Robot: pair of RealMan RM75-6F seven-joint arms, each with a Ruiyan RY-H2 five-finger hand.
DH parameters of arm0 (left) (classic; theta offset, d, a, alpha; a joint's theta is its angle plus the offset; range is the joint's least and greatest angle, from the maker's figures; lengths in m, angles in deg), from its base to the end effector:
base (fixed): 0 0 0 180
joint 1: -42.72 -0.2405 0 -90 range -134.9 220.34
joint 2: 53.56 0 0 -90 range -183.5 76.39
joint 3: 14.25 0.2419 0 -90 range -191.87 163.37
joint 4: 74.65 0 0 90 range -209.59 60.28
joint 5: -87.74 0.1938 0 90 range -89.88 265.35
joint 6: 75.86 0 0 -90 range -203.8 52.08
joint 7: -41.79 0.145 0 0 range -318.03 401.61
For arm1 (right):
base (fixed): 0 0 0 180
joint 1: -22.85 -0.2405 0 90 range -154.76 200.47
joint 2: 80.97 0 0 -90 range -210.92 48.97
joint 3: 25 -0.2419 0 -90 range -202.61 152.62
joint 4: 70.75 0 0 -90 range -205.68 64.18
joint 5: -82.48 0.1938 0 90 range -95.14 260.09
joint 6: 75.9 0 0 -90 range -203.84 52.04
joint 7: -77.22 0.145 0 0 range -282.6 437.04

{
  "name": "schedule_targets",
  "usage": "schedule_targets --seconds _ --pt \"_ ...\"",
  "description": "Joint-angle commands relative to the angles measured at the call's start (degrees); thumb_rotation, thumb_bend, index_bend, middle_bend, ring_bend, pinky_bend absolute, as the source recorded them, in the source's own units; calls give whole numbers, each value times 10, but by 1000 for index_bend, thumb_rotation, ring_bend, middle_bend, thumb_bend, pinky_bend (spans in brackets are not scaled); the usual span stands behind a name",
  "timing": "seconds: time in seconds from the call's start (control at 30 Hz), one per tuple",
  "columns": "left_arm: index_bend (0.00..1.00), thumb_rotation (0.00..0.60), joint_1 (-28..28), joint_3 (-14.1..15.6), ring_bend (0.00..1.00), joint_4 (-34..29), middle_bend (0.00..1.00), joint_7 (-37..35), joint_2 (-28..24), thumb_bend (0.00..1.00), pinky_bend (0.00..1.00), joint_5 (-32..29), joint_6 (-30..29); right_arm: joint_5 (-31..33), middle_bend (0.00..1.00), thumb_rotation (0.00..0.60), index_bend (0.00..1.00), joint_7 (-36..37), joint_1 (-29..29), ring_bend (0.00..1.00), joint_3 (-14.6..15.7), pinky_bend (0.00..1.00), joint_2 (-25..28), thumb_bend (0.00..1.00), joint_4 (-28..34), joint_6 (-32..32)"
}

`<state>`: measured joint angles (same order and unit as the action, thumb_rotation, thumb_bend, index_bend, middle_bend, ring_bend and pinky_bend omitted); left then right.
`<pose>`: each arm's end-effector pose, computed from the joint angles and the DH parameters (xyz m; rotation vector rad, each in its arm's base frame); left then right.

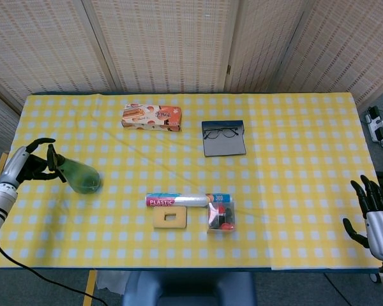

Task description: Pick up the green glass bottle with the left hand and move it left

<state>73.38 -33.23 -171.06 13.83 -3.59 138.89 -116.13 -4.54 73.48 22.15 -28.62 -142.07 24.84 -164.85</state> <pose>-0.2375 0.3379 0.2062 -1.1209 -1.6288 -1.0949 -0.2899 -0.1604 0.1883 1.3376 -0.8328 0.8659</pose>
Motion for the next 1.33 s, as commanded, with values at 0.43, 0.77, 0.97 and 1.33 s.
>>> schedule_targets --seconds 0.43,0.77,0.97,1.33 --pt "150 600 -77 22 1000 -22 1000 -33 -10 183 1000 107 -90 -7 0 600 0 -6 3 0 4 0 1 375 4 -4" --pt "220 600 -209 113 878 21 915 296 105 182 938 247 -473 -15 0 600 0 -8 -1 0 10 0 4 375 8 6" --pt "218 600 -255 195 45 -26 72 366 126 172 12 251 -446 -14 0 600 0 -20 0 0 8 0 -2 375 9 1" --pt "62 600 -260 198 0 -36 0 427 146 150 0 275 -457 -10 0 600 0 -34 -5 0 8 0 -9 375 6 11"
